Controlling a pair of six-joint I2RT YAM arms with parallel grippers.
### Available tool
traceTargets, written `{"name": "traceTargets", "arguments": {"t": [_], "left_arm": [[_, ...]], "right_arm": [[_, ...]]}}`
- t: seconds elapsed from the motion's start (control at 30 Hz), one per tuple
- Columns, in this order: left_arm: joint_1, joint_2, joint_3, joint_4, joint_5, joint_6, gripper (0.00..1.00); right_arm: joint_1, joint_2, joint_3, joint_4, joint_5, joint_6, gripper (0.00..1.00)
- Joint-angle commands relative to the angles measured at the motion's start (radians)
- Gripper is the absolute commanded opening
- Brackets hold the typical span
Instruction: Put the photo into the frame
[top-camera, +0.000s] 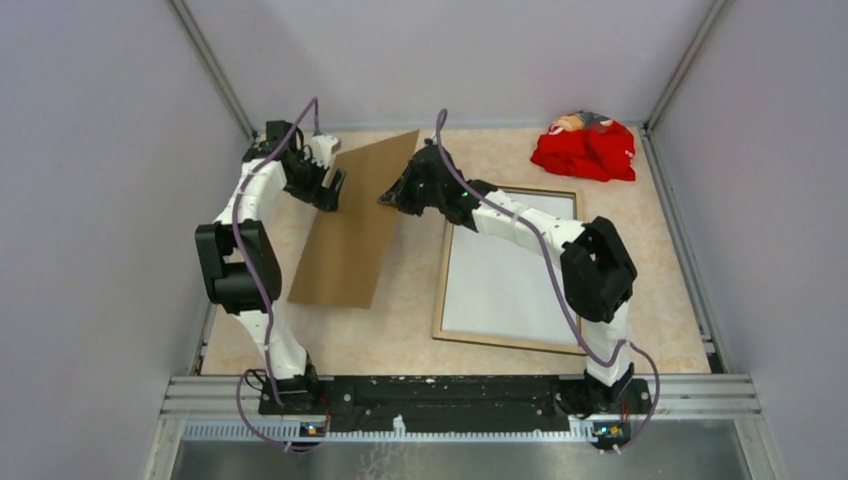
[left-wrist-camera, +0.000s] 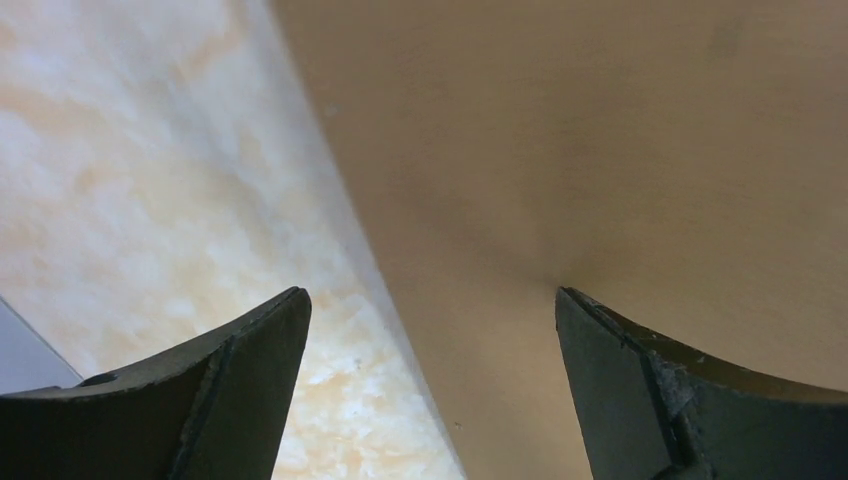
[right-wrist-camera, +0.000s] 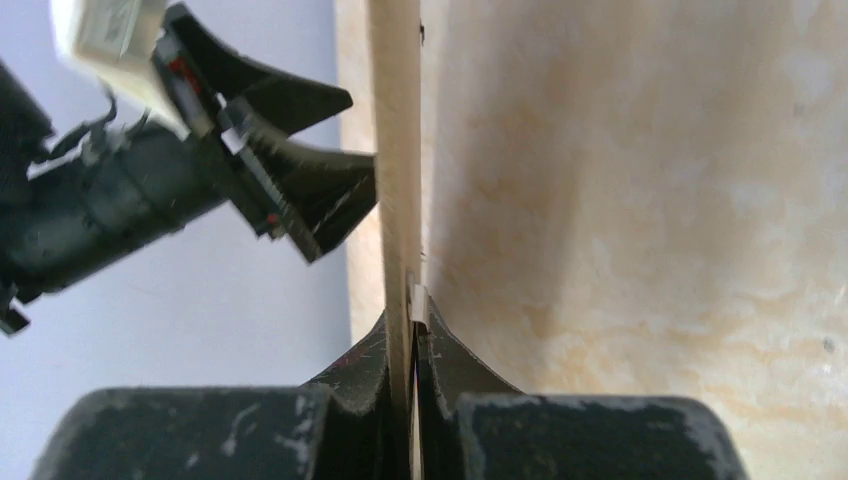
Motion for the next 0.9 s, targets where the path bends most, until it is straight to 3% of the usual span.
{"name": "traceTargets", "arguments": {"t": [0.0, 0.1, 0.33, 0.57, 0.87], "left_arm": [[-0.025, -0.164, 0.211, -0.199, 0.287, 0.030, 0.98], [-0.033, -0.292, 0.180, -0.182, 0.460, 0.121, 0.99], [-0.055, -0.667, -0.129, -0.087, 0.658, 0.469, 0.99], [-0.207, -0.878, -0.315, -0.001, 0.582, 0.600, 0.99], [-0.242, -1.023, -0.513, 0.284, 0.499, 0.663, 0.99]], "right_arm": [[-0.111, -0.037, 0.161, -0.022, -0.070, 0.007, 0.00], [-0.179, -0.051, 0.180, -0.043, -0.125, 0.050, 0.00], [-0.315, -0.181, 0.163, -0.137, -0.116, 0.140, 0.00], [-0.369, -0.263, 0.177, -0.265, -0.116, 0.268, 0.00], [-0.366, -0.356, 0.054, -0.199, -0.215, 0.353, 0.00]]}}
